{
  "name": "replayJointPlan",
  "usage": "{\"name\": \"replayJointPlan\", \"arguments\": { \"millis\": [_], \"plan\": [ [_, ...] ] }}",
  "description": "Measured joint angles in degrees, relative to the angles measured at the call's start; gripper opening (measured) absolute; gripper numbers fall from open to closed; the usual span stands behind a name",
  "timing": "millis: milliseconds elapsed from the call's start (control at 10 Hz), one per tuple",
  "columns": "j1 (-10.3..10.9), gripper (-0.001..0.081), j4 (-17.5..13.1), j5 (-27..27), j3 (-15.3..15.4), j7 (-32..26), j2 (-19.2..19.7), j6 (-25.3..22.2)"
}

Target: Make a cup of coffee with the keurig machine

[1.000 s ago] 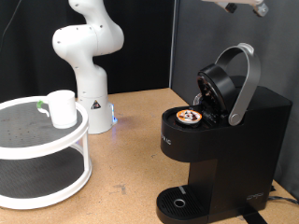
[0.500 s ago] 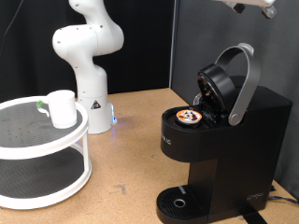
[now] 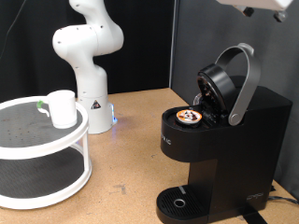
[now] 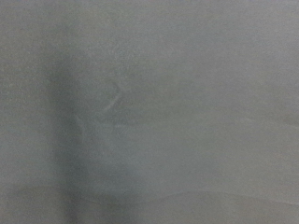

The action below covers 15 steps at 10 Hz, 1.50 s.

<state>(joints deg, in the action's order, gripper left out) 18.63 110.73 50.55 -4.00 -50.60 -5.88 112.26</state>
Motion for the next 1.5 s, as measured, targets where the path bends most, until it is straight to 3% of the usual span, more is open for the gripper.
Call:
{"name": "replayJointPlan", "arguments": {
  "millis": [400, 500, 600, 700, 800, 900, 1000, 1100, 1200, 1300, 1500],
  "plan": [
    [0.91, 0.08, -0.48, -2.86, 3.3, 3.97, 2.55, 2.8],
    [0.96, 0.0714, -0.48, -3.34, 3.82, 4.07, 3.06, 3.66],
    [0.96, 0.0714, -0.48, -3.92, 4.08, 4.15, 3.35, 4.13],
    [0.95, 0.0579, -0.48, -4.43, 4.11, 4.17, 3.42, 4.18],
    [0.93, 0.0579, -0.48, -5.05, 4.11, 4.18, 3.42, 4.17],
    [0.85, 0.0377, -0.48, -5.98, 4.09, 4.2, 3.42, 4.17],
    [0.74, 0.024, -0.48, -7.14, 3.99, 4.21, 3.42, 4.08],
    [0.5, 0.024, -0.44, -8.86, 3.84, 4.54, 3.42, 3.69],
    [0.16, 0.0071, -0.38, -10.33, 3.65, 5.24, 3.44, 2.84],
    [-0.19, 0.002, -0.19, -11.25, 3.36, 5.57, 3.47, 2.34],
    [-0.99, 0.0004, 0.24, -11.67, 2.6, 5.37, 3.53, 1.65]
  ]
}}
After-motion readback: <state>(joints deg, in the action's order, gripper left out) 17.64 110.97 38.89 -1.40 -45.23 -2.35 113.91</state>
